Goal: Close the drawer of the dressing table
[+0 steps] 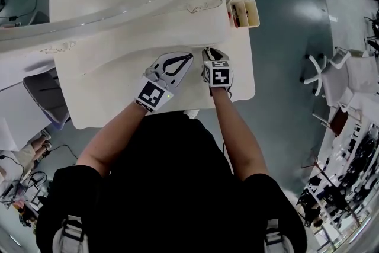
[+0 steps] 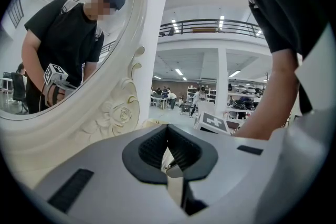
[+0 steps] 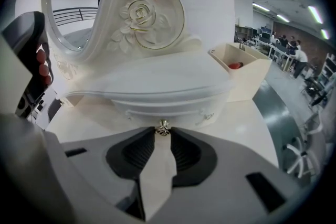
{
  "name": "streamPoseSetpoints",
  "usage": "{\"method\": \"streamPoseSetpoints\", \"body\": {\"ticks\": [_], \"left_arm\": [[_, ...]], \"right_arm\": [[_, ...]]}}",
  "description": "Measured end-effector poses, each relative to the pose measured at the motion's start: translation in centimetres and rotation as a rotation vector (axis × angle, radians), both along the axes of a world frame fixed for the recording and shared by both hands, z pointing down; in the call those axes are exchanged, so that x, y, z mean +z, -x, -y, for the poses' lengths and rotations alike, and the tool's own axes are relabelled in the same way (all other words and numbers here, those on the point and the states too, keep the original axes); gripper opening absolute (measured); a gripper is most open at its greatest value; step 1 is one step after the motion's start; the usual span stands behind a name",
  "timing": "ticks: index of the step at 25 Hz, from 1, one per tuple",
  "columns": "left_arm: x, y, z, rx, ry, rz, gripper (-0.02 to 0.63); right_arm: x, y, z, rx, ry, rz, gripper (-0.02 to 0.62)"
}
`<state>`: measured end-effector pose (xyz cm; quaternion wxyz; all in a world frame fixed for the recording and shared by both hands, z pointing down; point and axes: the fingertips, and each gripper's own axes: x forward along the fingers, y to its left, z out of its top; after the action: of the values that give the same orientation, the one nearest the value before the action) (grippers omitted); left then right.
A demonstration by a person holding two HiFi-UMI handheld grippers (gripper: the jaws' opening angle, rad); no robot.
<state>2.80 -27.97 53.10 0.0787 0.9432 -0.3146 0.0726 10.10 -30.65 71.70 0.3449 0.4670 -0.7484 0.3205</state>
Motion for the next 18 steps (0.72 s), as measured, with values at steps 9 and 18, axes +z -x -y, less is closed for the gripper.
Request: {"method": "streamPoseSetpoints", "body": {"ticks": [9, 18], "left_arm": [[0.3, 0.3, 0.1, -0.010, 0.008, 0.006, -0.006], [-0.1, 0.5, -0.1, -0.026, 0.010, 0.008, -0.006]], "right_arm": [[0.1, 0.4, 1.7, -0.004, -0.011, 0.008, 0.098], [0.3, 0.5, 2.2, -0.013, -0.015, 0.010, 0.100]]}}
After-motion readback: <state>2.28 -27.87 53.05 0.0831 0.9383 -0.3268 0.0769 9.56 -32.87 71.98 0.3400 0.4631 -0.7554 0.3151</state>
